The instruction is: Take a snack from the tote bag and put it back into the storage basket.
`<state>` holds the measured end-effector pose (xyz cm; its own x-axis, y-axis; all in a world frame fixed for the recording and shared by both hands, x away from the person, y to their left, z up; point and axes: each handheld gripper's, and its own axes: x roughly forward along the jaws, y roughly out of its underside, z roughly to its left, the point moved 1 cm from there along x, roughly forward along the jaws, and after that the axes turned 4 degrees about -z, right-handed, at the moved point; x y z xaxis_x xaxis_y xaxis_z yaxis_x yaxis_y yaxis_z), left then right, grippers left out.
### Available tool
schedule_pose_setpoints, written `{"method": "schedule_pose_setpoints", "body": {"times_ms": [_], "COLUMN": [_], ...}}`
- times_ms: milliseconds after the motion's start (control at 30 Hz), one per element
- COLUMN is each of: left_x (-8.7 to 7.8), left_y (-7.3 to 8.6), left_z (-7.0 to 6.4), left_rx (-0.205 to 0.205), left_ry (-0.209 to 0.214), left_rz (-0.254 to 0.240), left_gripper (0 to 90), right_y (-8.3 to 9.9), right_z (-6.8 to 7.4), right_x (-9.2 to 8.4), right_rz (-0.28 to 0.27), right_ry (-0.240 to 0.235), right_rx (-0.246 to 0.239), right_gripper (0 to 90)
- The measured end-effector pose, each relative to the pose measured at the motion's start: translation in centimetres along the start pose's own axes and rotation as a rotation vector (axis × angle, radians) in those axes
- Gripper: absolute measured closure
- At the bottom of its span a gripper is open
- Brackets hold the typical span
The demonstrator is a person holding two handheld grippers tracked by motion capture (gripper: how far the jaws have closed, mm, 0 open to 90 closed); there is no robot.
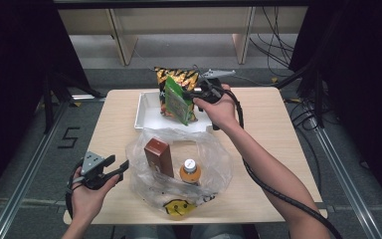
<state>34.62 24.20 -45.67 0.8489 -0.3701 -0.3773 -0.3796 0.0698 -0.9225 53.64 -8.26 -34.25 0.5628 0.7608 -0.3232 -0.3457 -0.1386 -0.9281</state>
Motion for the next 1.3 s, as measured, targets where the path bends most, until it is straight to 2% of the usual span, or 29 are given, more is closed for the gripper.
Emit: {"method": "schedule_pose_setpoints", "body": {"times_ms": [100, 233, 333, 600, 667, 767, 967, 1033, 1200, 1300], "left_x": [0.0, 0.1, 0.1, 0.0, 0.0, 0.0, -0.1, -0.2, -0.2, -0.1], "left_y": [0.0, 0.1, 0.1, 0.1, 0.1, 0.1, 0.1, 0.0, 0.0, 0.0], "left_z": [0.0, 0.0, 0.0, 0.1, 0.1, 0.1, 0.2, 0.2, 0.2, 0.1], "left_rx": [0.0, 0.001, 0.002, -0.001, -0.002, -0.003, -0.001, 0.001, 0.001, -0.004], "left_ry": [0.0, 0.0, 0.0, -0.002, -0.006, -0.006, -0.007, -0.011, -0.01, -0.008], "left_rz": [-0.002, 0.007, 0.006, -0.002, 0.003, 0.0, 0.001, -0.003, -0.002, -0.001], "left_gripper": [42.5, 42.4, 42.4, 42.4, 42.4, 42.4, 42.1, 42.1, 42.1, 42.1], "right_y": [0.2, 0.5, 0.6, 1.2, 1.4, 1.4, 1.7, 1.8, 2.1, 2.1], "right_z": [-0.4, -0.8, -1.0, -1.5, -1.7, -1.7, -2.0, -2.0, -2.3, -2.3], "right_x": [0.3, 0.8, 1.0, 2.0, 2.2, 2.3, 2.8, 2.9, 3.3, 3.5], "right_rz": [0.013, 0.037, 0.037, 0.053, 0.055, 0.067, 0.066, 0.082, 0.076, 0.101], "right_ry": [-0.003, 0.003, 0.004, 0.014, 0.016, 0.01, 0.019, 0.015, 0.023, 0.028], "right_rx": [-0.002, 0.026, 0.01, 0.033, 0.014, 0.037, 0.02, 0.043, 0.033, 0.043], "right_gripper": [90.0, 90.0, 90.0, 90.0, 90.0, 90.0, 90.0, 90.0, 90.0, 90.0]}}
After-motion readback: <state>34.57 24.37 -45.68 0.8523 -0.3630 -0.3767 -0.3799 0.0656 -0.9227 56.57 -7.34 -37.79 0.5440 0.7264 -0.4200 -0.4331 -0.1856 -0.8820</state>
